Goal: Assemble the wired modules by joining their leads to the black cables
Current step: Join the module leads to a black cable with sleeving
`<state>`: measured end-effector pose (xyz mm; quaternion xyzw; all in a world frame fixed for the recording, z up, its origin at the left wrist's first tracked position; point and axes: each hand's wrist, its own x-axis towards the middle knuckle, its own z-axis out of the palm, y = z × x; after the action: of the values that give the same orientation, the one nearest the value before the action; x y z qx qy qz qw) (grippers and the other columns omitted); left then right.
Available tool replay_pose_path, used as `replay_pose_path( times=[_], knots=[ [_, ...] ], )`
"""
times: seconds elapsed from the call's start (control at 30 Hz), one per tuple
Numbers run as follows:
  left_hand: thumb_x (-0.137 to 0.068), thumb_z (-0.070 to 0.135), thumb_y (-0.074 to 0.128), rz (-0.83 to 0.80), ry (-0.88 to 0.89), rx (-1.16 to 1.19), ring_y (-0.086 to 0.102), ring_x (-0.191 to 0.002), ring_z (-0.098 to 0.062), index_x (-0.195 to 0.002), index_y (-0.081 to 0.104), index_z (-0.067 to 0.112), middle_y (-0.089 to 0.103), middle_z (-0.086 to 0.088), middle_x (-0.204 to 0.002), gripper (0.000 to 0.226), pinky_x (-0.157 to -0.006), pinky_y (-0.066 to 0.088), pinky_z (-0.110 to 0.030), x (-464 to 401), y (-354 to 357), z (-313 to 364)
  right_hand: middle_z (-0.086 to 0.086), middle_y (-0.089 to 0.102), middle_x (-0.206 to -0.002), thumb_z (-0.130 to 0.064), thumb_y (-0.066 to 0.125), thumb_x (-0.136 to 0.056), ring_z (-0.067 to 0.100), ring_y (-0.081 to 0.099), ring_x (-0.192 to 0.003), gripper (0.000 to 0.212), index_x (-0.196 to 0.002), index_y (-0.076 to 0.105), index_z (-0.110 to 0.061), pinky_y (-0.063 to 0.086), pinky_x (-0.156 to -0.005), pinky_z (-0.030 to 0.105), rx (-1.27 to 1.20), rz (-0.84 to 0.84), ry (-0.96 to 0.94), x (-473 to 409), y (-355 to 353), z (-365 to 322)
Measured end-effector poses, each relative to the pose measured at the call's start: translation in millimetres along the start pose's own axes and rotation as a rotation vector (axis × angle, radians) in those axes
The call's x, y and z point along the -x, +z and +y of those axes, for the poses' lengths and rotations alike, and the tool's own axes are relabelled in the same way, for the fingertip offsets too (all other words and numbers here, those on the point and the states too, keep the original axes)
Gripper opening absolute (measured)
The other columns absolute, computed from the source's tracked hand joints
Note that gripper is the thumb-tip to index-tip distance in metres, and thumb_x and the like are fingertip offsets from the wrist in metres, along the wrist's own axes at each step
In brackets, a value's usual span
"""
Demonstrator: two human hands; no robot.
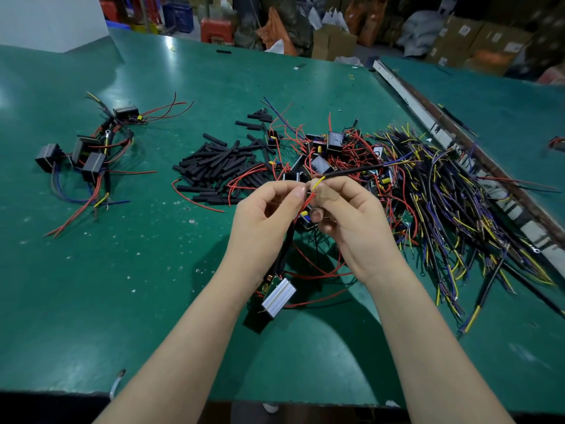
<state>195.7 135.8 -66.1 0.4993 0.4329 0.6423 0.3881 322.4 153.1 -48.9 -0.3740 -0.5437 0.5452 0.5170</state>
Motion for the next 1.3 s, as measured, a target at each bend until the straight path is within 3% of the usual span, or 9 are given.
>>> replay_pose_path(
  times=[0.17,0.27,0.47,0.6,0.73,0.9,1.03,1.2,1.3],
  knots=[
    [-0.093,0.014,0.058,0.014,-0.062,0.020,0.051,-0.059,0.007,-0.082,0.065,0.020,0.062,0.019,-0.063,0.014,-0.061,0.041,-0.008,0.4,-0.9,1.9,-0.007,0.065,-0.071,-0.028,0.068,-0.076,0.004,0.052,-0.058,0.011,-0.083,0.069,-0.019,0.040,-0.058,0.019,0.026,-0.003,-0.023,-0.9,0.6,1.6],
    [-0.094,0.014,0.056,0.012,-0.090,0.014,0.047,-0.054,0.007,-0.081,0.062,0.019,0.056,0.020,-0.056,0.016,-0.057,0.038,-0.007,-0.1,-0.3,2.5,-0.010,0.065,-0.068,-0.020,0.071,-0.080,0.002,0.051,-0.058,0.002,-0.080,0.070,-0.023,0.042,-0.057,0.013,0.150,0.022,-0.140,-0.5,1.5,3.8],
    [-0.090,0.024,0.062,-0.032,-0.111,-0.030,0.039,-0.051,0.004,-0.075,0.062,0.019,0.049,0.019,-0.051,0.016,-0.052,0.034,-0.010,-1.9,0.1,2.2,-0.006,0.060,-0.081,-0.012,0.070,-0.086,0.004,0.055,-0.071,0.018,-0.082,0.070,-0.030,0.042,-0.068,0.020,0.394,0.079,-0.325,-1.5,-0.2,5.6],
    [-0.093,0.017,0.059,-0.148,-0.121,-0.099,0.039,-0.055,0.000,-0.081,0.064,0.009,0.049,0.015,-0.059,0.015,-0.055,0.034,-0.012,-2.1,-2.6,1.0,-0.005,0.060,-0.064,-0.006,0.068,-0.085,0.006,0.047,-0.055,0.021,-0.072,0.072,-0.023,0.038,-0.054,0.017,0.206,0.075,-0.051,-2.9,-2.0,0.6],
    [-0.093,0.012,0.056,-0.257,-0.119,-0.084,0.040,-0.056,0.000,-0.082,0.065,0.017,0.048,0.006,-0.064,0.015,-0.055,0.034,-0.012,0.0,-4.6,4.6,-0.009,0.054,-0.056,-0.001,0.063,-0.081,0.001,0.038,-0.044,0.029,-0.063,0.075,-0.021,0.022,-0.041,0.013,-0.115,0.033,0.300,-5.3,-4.1,-6.2],
    [-0.091,0.013,0.056,-0.355,-0.191,0.121,0.043,-0.055,0.001,-0.073,0.071,0.023,0.054,0.014,-0.059,0.026,-0.054,0.037,-0.009,1.7,-2.8,9.0,-0.007,0.057,-0.065,-0.014,0.069,-0.059,0.000,0.040,-0.039,0.012,-0.064,0.076,-0.023,0.025,-0.032,0.010,-0.402,-0.012,0.416,-2.1,-7.4,-9.4],
    [-0.086,0.020,0.059,-0.370,-0.232,0.325,0.048,-0.054,0.002,-0.077,0.075,0.024,0.058,0.013,-0.060,0.020,-0.052,0.040,-0.009,1.1,-2.7,12.0,-0.010,0.060,-0.060,-0.019,0.069,-0.066,-0.001,0.045,-0.040,0.010,-0.066,0.077,-0.025,0.029,-0.034,0.009,-0.378,-0.037,0.312,-3.4,-5.6,-7.4],
    [-0.095,0.020,0.052,-0.161,-0.311,0.328,0.050,-0.055,0.000,-0.070,0.074,0.023,0.057,0.011,-0.061,0.033,-0.050,0.040,-0.011,-1.6,-2.9,9.6,-0.010,0.067,-0.065,-0.013,0.074,-0.081,0.000,0.056,-0.057,0.010,-0.077,0.073,-0.022,0.042,-0.053,0.012,0.116,0.080,-0.127,-4.0,-4.6,2.0],
    [-0.094,0.019,0.054,-0.034,-0.364,0.293,0.051,-0.051,0.000,-0.062,0.069,0.021,0.054,0.010,-0.058,0.036,-0.052,0.041,-0.015,-3.7,-3.0,7.8,-0.012,0.069,-0.072,-0.023,0.075,-0.082,0.001,0.061,-0.068,0.011,-0.074,0.070,-0.029,0.046,-0.064,0.014,0.404,0.131,-0.225,-2.5,-4.3,7.5]
  ],
)
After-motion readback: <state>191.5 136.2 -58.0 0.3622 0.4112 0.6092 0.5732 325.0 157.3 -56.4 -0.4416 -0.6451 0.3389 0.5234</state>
